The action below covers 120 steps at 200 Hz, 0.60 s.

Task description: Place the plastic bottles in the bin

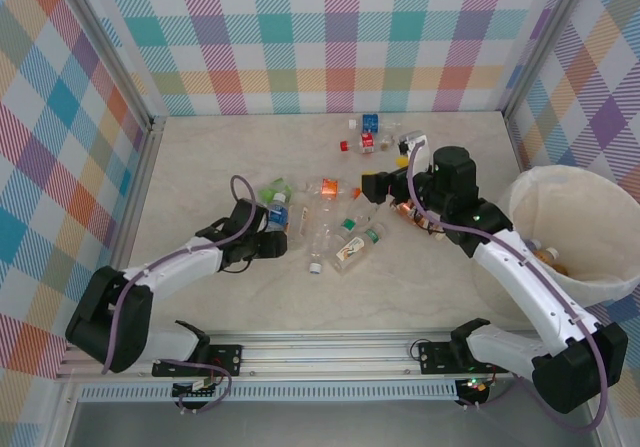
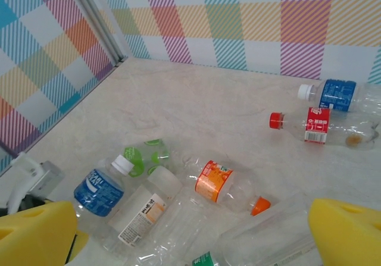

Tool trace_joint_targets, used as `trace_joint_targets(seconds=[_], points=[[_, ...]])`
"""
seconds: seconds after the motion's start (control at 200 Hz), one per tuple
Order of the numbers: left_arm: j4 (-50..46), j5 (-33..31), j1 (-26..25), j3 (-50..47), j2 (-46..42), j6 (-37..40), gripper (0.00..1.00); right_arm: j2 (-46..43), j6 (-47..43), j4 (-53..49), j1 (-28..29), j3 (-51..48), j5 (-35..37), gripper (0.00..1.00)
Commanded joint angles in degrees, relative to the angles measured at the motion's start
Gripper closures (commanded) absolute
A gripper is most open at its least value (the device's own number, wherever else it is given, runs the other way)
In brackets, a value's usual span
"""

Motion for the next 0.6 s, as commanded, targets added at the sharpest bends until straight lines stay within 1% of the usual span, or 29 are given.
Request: trace_joint_targets(seconds=[0.0,0.06,0.225,0.37,0.39,0.445,0.53,0.595], points=[[6.52,6.63,-0.78,-1.86,-4.12,0.38,0.45,-0.65,4.44,5.52,0.3,-0.84,3.37,0.0],[9.43,9.28,-0.78,-2.57,-6.07,-0.38,0.46,-0.21,5.97,5.8,0.31,-0.8,3.17,0.0],[17.63,16.62,-0.78,-2.95,-8.92,-2.95,0.47,1.9,9.27,1.21,0.28,2.32,3.89,0.0],[24.54,22.64,-0.78,-1.87,-8.21,-5.16,0.48,4.41,17.21,-2.57,0.26,4.89,4.57,0.0],[25.61,23.35,-0.81,-1.65,-7.96,-5.47,0.48,4.96,17.98,-2.86,0.2,5.36,3.35,0.0],[28.77,25.25,-0.78,-0.95,-6.98,-6.43,0.48,6.48,18.27,-2.47,0.19,6.57,-2.94,0.0],[33.31,28.02,-0.78,0.62,-4.64,-8.47,0.49,8.97,18.65,2.33,0.3,7.3,-18.42,0.0],[37.04,30.12,-0.84,1.88,-2.5,-10.62,0.49,10.49,21.42,7.5,0.38,6.77,-26.98,0.0]])
